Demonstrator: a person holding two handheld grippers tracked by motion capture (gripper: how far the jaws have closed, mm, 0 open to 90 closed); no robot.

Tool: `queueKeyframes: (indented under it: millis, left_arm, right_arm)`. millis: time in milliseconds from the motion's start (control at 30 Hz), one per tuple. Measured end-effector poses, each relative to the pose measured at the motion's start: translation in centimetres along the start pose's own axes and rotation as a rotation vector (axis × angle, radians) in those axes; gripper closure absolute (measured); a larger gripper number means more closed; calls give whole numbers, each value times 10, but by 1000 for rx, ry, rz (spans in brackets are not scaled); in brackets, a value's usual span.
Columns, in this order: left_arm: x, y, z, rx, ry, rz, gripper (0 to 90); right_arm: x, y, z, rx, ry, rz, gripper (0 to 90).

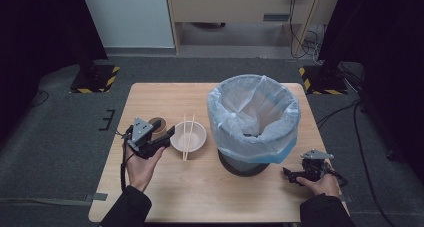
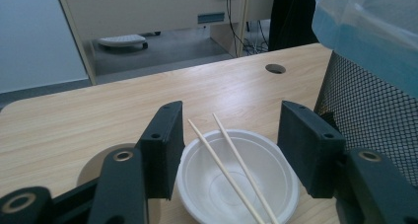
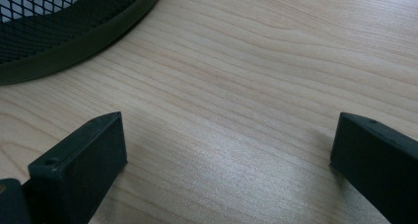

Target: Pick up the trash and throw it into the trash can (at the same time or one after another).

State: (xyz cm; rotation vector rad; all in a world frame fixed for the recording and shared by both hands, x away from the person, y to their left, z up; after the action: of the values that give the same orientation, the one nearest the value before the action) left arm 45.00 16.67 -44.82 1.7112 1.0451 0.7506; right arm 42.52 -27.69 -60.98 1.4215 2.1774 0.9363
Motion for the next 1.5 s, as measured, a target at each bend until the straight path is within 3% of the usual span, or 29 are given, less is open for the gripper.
queueKeyframes:
  millis: [400,833,1200,1500]
  left_arm:
    - [-12,-31,44,112,4,24,508]
    - [-11,-65,79,212,26,-9,597]
    - [-11,-85,94,282,51,-37,685]
    - [-9,-89,96,298,74,-62,783]
  right_arm:
    - [0,0,0,0,-1,1,9]
    - [0,0,0,0,0,2,9]
    - [1,0,0,0,5,-1,10]
    - [1,0,0,0,5,0,10]
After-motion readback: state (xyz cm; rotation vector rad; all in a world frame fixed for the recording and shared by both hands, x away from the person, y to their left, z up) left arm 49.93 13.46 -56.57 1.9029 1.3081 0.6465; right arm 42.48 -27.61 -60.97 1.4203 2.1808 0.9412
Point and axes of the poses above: each handheld gripper's, and its own axes: z roughly forward along the jaws, y roughly out of its top, x roughly to its left, the point moved 10 cm from there along z, roughly forward along the jaws, and after that the axes turned 3 degrees about z, right-handed, at the moved point
